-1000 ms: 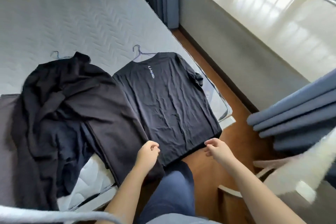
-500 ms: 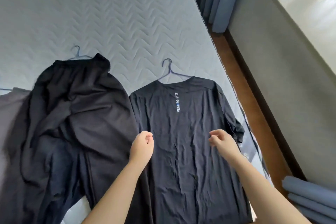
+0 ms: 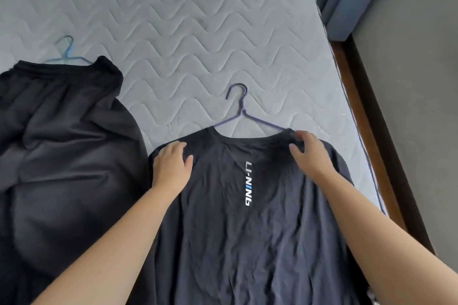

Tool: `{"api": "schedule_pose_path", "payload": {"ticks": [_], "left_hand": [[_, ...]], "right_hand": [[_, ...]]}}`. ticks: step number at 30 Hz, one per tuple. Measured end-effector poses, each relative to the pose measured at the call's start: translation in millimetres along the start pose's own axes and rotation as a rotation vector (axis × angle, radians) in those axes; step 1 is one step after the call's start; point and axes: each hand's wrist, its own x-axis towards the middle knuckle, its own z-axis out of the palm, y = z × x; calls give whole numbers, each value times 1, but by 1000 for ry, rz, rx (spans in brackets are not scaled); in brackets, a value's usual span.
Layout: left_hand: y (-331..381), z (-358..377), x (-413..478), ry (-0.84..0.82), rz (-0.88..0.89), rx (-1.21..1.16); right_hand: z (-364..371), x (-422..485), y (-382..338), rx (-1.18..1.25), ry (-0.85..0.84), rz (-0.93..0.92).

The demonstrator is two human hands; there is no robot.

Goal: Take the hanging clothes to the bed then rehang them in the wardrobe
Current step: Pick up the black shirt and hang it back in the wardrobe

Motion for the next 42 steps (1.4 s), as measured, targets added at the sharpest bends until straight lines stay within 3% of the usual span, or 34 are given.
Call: {"api": "schedule_pose_path", "payload": {"ticks": [6, 13, 18, 28, 35, 42], "left_hand": [[-10, 14, 37, -26, -20, 105], [-8, 0, 39, -108, -115, 110], [4, -26, 0, -45, -21, 21], [25, -114, -123, 87, 139, -177], [31, -161, -226, 115, 248, -220], [50, -211, -314, 284, 370, -360]], "right_hand": [[15, 42, 6, -254, 76, -23], [3, 35, 2, -201, -115, 22], [-21, -6, -4, -172, -66, -49], [-100, -144, -30, -59, 81, -123], [-145, -278, -28, -84, 200, -116], [-201, -413, -36, -183, 368, -164]]}}
